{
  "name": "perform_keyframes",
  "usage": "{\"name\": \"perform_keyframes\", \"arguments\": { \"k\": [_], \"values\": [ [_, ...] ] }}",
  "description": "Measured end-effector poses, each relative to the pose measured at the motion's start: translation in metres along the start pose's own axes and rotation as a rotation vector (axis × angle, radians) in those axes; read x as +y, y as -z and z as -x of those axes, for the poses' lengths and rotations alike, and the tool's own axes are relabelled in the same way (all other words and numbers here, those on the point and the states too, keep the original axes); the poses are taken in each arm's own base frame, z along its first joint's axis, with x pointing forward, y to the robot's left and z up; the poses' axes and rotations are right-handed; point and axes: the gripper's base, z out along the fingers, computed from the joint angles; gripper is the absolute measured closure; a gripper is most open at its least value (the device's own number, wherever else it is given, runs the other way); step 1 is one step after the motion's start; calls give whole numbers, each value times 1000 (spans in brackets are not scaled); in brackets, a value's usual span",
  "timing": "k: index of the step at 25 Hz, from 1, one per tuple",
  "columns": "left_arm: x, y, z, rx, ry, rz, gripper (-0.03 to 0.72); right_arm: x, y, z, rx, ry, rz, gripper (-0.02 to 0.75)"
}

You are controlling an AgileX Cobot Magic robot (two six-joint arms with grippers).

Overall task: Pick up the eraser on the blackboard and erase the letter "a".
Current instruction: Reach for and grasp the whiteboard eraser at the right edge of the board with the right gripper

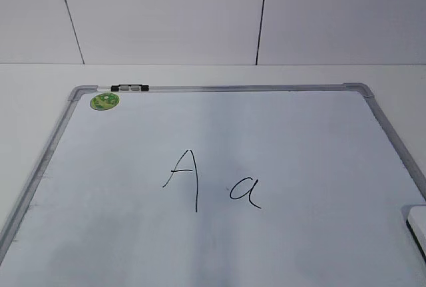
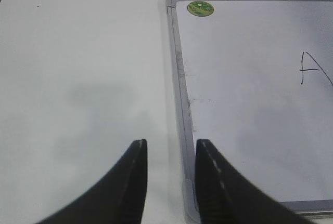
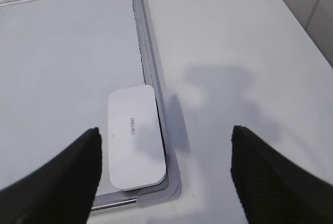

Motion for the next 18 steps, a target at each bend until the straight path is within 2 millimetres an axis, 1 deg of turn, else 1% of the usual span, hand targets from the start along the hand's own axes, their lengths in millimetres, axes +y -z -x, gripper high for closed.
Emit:
{"name": "perform_keyframes", "arguments": {
  "k": [18],
  "values": [
    [0, 0, 0, 0, 0, 0, 453, 0, 0, 0, 0, 0, 0, 146]
  ]
}}
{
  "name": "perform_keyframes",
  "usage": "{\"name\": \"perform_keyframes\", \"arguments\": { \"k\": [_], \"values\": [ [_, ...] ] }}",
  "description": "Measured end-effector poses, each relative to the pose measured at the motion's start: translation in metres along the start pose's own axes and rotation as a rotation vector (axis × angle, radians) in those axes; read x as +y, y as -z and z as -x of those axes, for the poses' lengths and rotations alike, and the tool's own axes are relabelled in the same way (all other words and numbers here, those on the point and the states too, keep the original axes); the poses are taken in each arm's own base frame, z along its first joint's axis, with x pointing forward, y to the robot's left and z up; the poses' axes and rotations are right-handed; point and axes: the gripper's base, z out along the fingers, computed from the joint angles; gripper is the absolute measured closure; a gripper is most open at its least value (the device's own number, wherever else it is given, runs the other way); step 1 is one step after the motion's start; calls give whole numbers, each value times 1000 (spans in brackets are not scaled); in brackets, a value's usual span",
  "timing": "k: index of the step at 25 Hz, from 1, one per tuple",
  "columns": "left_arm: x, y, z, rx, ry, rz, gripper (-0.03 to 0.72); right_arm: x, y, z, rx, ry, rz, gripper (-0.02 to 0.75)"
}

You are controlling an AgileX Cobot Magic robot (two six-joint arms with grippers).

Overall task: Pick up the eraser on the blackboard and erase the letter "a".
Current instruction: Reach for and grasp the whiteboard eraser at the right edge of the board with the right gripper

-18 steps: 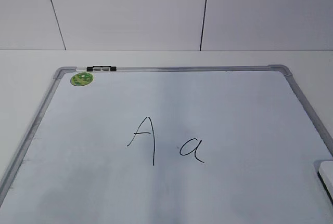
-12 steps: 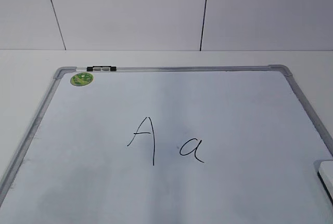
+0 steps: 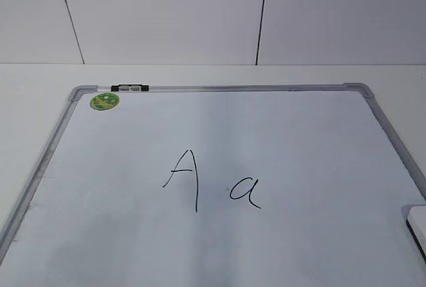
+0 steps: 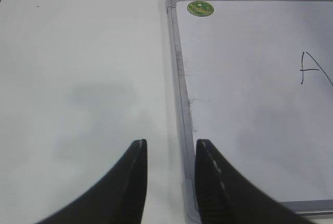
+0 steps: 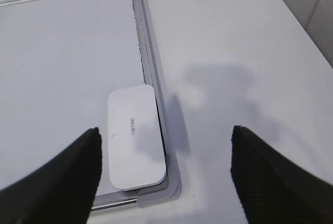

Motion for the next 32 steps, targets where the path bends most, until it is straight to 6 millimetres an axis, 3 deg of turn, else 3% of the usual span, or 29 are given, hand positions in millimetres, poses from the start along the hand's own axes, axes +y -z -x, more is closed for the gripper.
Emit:
{"name": "perform_keyframes", "arguments": {
  "k": [26, 32],
  "values": [
    [0, 0, 0, 0, 0, 0, 453, 0, 0, 0, 0, 1, -2, 146],
    [0, 0, 0, 0, 0, 0, 453, 5, -10, 7, 85, -5, 28, 146]
  ]
}}
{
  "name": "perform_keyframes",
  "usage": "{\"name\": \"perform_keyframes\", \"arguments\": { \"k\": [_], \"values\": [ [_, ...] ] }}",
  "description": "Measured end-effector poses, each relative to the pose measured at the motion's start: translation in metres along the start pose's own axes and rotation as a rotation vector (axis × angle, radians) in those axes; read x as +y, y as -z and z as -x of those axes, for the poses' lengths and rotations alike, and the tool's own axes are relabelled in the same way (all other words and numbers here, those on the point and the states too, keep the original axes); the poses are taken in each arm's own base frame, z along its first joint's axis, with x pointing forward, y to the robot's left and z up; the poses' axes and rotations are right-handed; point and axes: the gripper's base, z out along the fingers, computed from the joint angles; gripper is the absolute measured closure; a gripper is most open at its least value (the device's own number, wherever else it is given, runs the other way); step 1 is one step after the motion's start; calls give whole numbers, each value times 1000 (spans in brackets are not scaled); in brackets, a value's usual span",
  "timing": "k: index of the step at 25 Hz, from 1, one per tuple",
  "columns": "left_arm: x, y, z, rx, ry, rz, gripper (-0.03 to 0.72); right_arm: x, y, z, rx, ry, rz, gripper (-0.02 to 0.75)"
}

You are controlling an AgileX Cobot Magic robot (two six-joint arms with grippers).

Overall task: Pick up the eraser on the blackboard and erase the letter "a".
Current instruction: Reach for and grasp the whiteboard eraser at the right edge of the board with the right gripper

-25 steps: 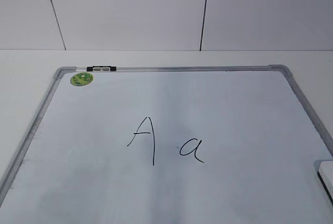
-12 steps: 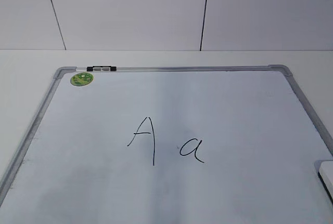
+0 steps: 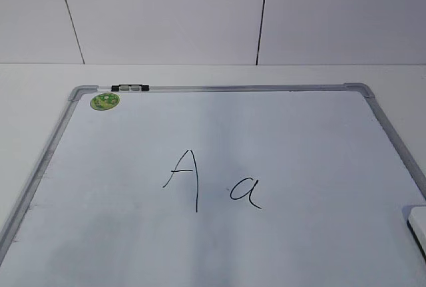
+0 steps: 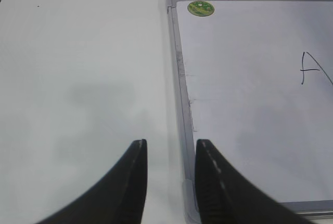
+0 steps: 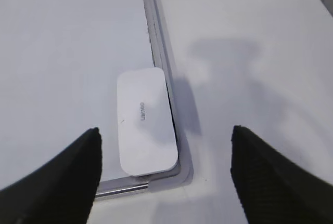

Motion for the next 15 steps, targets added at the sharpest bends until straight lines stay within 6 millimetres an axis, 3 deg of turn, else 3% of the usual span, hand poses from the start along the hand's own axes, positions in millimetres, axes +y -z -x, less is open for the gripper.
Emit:
{"name": "perform_keyframes", "arguments": {
  "k": [15],
  "values": [
    [0, 0, 0, 0, 1, -1, 453, 7, -41, 25, 263, 23, -8, 146]
  ]
}}
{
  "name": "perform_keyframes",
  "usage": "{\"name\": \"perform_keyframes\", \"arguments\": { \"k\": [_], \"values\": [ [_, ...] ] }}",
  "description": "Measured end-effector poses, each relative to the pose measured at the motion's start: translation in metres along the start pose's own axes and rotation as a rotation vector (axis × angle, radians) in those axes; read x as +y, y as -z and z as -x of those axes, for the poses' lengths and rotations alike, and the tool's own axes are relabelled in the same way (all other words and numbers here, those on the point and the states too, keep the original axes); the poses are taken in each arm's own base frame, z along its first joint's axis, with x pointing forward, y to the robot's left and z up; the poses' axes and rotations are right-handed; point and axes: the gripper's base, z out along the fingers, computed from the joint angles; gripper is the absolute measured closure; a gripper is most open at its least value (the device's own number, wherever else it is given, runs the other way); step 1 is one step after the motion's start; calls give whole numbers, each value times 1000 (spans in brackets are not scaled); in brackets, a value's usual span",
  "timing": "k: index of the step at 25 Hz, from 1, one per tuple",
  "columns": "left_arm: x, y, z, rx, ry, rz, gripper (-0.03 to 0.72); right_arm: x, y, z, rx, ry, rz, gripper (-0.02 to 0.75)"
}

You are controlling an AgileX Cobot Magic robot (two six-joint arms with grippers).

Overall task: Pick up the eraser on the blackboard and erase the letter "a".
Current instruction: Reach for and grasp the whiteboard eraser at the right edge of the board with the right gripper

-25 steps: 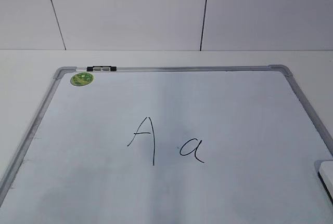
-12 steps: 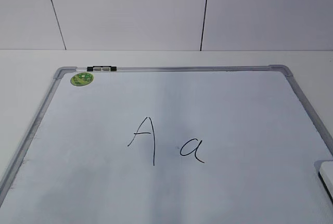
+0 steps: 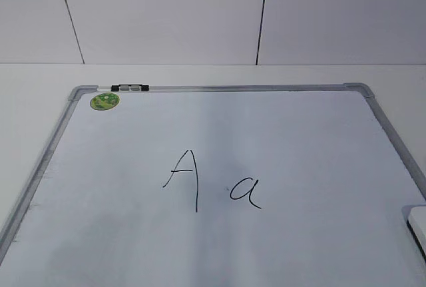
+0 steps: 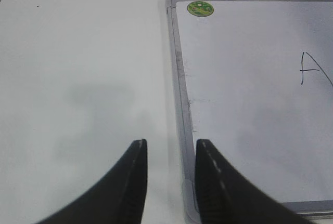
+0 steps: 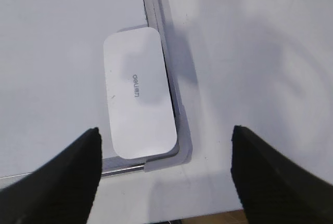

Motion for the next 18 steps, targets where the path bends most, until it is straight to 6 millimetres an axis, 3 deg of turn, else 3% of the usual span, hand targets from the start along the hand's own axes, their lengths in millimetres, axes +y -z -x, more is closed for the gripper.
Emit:
{"name": "perform_keyframes", "arguments": {
  "k": [10, 18],
  "values": [
    [0, 0, 0, -2, 5, 4, 453, 11, -12, 45, 28, 45, 74, 134],
    [0, 0, 0, -3, 10, 12, 453, 24, -35, 68, 178, 103, 175, 87]
  ]
}}
